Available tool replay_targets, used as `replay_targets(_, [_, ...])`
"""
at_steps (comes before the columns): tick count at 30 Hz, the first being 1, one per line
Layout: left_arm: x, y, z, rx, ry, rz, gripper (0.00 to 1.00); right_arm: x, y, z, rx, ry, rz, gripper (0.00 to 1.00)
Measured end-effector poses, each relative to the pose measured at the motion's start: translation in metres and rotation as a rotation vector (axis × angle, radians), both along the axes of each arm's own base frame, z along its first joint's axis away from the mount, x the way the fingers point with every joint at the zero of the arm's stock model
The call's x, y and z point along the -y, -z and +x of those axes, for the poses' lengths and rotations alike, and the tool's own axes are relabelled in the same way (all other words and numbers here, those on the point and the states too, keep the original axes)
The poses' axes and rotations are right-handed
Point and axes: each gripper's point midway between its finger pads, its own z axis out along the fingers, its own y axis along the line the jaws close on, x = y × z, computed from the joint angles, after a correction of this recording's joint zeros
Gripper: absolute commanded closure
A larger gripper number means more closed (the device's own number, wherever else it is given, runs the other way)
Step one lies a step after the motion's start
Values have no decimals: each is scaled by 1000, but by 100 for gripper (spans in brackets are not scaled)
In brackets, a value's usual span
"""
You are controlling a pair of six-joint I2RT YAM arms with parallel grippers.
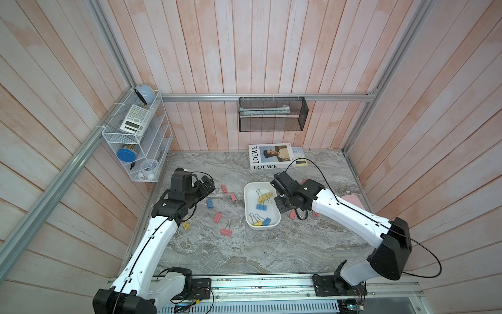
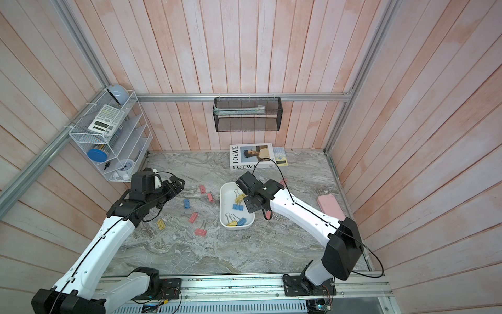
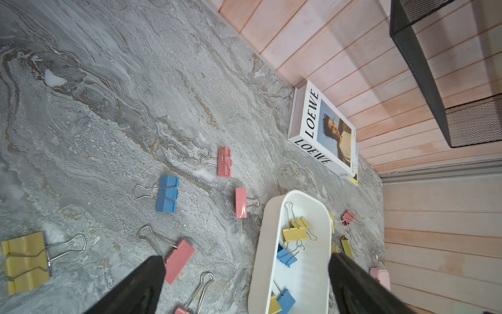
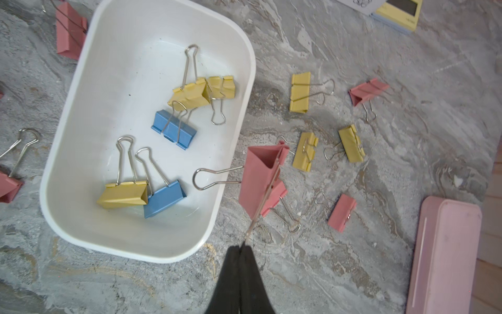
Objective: Take out the binder clips from the storage box
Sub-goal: Place the binder clip at the center of the board.
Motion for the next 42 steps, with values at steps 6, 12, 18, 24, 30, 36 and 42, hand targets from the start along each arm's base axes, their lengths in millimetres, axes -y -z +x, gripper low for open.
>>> replay_targets(6, [7, -4, -5, 9, 57, -7, 0, 50, 43, -49, -134, 187, -60, 100])
replay_targets(12, [15, -9, -10, 20, 101, -24, 0, 77, 67, -88, -242, 316, -72, 100])
replay_targets(18, [26, -9, -13, 15, 147, -42, 1, 75, 71, -100, -298, 345, -40, 99])
replay_targets(24, [38, -2, -18, -2, 178, -40, 3, 74, 92, -104, -380, 332, -112, 90])
replay_targets(30, [62, 10, -23, -42, 210, -24, 11, 75, 95, -96, -403, 308, -123, 44])
replay_targets(36, [96, 40, -27, -128, 268, 27, 24, 66, 67, -68, -318, 275, -32, 28])
replay_targets(42, [144, 62, -16, -185, 378, 103, 35, 77, 25, -40, -155, 313, 113, 2])
